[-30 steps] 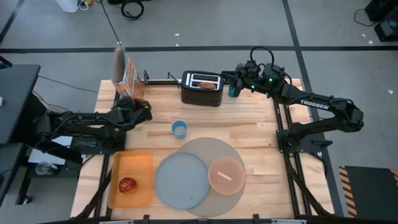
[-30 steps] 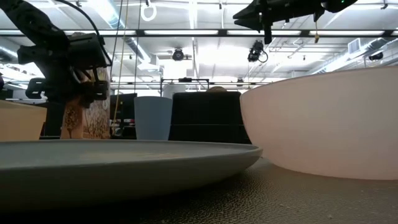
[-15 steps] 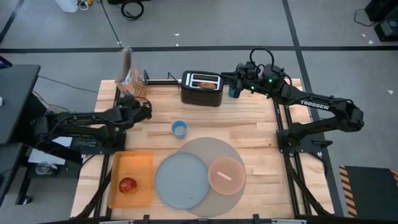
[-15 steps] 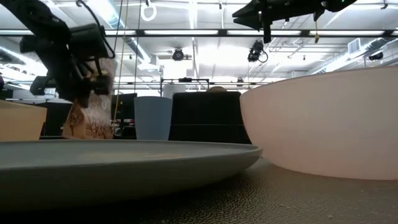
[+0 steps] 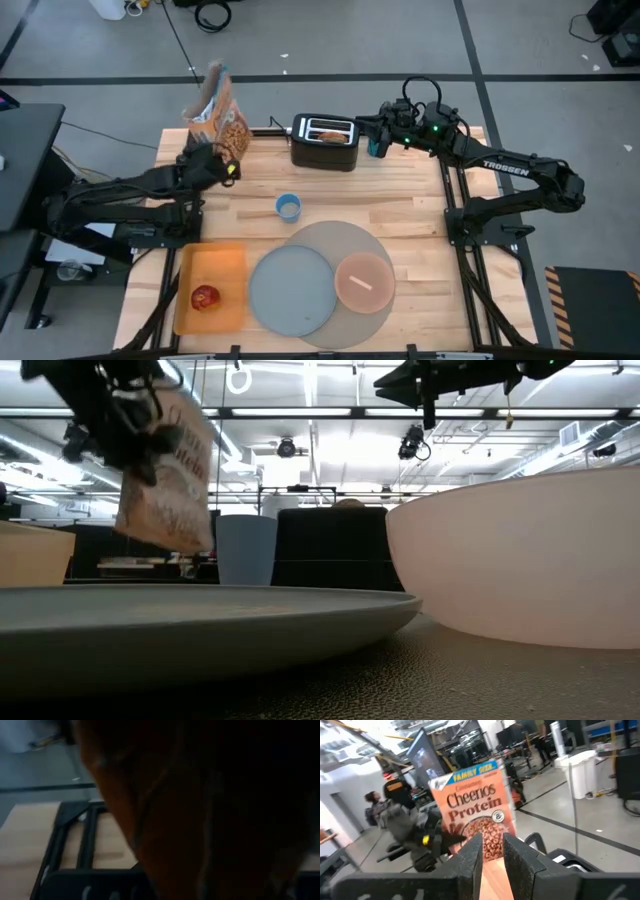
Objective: Arrange a breakfast setting
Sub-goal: Pour the cereal into the light pink bowl
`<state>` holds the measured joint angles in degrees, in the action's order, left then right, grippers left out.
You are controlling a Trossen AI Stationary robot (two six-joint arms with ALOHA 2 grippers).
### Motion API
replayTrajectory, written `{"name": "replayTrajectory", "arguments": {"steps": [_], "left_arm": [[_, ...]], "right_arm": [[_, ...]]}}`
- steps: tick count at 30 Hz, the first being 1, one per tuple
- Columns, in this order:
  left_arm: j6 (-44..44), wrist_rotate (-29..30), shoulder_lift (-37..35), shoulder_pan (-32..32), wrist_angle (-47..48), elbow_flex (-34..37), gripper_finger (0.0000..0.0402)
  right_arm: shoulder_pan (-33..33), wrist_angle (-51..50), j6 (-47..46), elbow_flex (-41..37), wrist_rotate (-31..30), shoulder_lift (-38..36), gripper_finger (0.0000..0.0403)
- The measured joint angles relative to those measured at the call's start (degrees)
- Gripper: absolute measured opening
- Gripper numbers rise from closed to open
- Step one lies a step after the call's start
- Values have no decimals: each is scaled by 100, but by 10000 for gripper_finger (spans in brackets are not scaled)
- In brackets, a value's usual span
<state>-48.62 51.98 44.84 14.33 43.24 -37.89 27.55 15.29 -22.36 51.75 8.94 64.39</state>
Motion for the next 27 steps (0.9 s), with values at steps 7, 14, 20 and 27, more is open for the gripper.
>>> {"name": "replayTrajectory", "arguments": {"steps": [7, 14, 20, 27], "left_arm": [[2083, -981, -69, 0, 39, -1072, 15], [2504, -1728, -59, -2, 547, -2270, 12], [2552, -1814, -59, 2, 549, -3127, 11], [3010, -2823, -2, 0, -456, -3347, 10]], "right_arm": [[199, -3, -62, 0, 640, -43, 82], [378, -18, -105, -2, 1024, -92, 82], [528, -4, -149, -2, 1026, -291, 82], [608, -344, -149, -2, 1058, -401, 82]]}}
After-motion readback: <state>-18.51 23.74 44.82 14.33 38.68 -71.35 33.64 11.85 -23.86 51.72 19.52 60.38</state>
